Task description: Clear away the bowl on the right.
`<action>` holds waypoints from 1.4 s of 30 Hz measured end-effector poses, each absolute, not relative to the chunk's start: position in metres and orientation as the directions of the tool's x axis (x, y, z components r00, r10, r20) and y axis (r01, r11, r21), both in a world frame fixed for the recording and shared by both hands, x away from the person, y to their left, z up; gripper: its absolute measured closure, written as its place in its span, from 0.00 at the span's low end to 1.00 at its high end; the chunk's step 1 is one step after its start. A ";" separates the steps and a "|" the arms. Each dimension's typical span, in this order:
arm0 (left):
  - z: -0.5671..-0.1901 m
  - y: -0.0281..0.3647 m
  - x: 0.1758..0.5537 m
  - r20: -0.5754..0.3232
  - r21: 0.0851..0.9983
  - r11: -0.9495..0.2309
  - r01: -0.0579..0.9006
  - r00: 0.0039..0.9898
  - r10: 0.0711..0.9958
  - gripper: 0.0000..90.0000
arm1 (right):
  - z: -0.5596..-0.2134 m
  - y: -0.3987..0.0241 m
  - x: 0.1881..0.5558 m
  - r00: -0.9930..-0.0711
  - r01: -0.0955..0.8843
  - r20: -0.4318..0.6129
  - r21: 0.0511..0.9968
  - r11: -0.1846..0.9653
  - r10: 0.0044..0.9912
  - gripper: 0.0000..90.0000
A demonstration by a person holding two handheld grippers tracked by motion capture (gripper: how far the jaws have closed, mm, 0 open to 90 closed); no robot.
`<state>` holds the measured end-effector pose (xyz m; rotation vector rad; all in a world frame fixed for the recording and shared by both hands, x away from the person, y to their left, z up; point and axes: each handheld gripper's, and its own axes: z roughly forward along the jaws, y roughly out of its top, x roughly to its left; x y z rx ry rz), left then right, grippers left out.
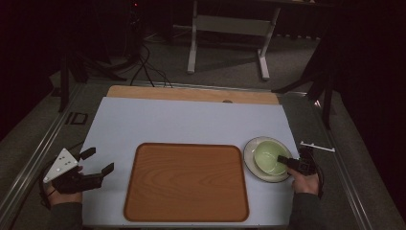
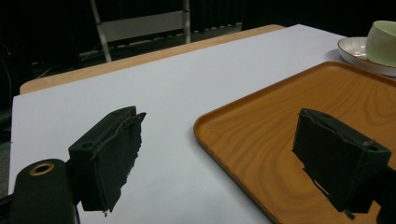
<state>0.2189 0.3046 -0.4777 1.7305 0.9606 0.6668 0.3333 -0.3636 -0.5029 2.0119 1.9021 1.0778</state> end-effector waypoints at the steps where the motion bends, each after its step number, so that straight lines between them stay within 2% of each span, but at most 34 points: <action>1: -0.478 0.305 0.219 -0.004 0.940 -0.179 0.292 0.531 0.847 0.17 | -0.503 -0.364 0.333 -0.073 0.798 0.386 0.575 -0.178 0.920 0.92; 42: -0.477 0.307 0.218 -0.006 0.944 -0.168 0.284 0.523 0.852 0.17 | -0.486 -0.353 0.325 -0.079 0.725 0.393 0.653 -0.217 0.916 0.92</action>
